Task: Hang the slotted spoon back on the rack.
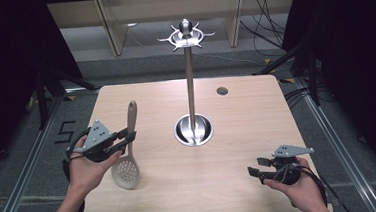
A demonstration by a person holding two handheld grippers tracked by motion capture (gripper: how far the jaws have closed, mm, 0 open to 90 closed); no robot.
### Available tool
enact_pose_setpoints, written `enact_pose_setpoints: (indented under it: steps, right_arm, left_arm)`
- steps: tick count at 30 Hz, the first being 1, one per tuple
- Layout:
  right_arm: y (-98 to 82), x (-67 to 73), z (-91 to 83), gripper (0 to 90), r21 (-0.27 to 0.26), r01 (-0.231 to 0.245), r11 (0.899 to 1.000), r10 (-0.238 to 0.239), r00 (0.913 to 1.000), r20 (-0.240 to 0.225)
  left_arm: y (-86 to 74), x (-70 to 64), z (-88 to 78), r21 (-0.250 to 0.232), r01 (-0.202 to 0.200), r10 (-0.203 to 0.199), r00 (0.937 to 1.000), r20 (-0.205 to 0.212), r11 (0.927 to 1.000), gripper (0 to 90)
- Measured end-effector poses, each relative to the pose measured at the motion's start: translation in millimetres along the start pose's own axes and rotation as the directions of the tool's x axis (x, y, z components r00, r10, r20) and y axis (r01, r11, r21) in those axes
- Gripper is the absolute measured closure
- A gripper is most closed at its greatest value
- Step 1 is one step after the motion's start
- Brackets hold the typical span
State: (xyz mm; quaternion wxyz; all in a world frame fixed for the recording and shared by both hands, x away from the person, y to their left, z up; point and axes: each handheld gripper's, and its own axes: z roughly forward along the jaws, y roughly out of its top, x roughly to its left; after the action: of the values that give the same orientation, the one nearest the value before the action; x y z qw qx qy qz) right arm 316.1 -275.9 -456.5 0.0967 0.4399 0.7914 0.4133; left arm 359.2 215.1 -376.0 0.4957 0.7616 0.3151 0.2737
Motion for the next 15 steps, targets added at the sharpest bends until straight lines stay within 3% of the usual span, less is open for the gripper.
enact_pose_setpoints:
  steps: [7, 8, 11, 15]
  right_arm:
    - [0.1, 0.1, -0.2, 44.6, -0.002, 0.0, 1.0, 0.0, 1.0, 0.0]
    - [0.0, 0.3, 0.1, 44.6, -0.006, -0.004, 1.0, 0.004, 1.0, -0.005]
    - [0.1, -0.1, -0.2, 44.6, -0.002, 0.0, 1.0, 0.0, 1.0, 0.0]
    - [0.1, -0.1, -0.2, 44.6, -0.002, 0.0, 1.0, 0.0, 1.0, 0.0]
  left_arm:
    - [10.1, -5.1, 3.6, -0.021, 0.003, -0.003, 0.9999, -0.01, 0.9998, 74.1]
    - [10.8, -7.4, 3.9, -0.013, 0.024, -0.024, 0.9997, -0.01, 0.9996, 74.1]
    - [15.4, -8.7, 5.3, -0.014, 0.005, -0.005, 0.9997, -0.022, 0.9999, 74.1]
    - [20.7, -12.6, 9.5, -0.031, 0.022, -0.022, 0.9994, -0.026, 0.9993, 74.0]
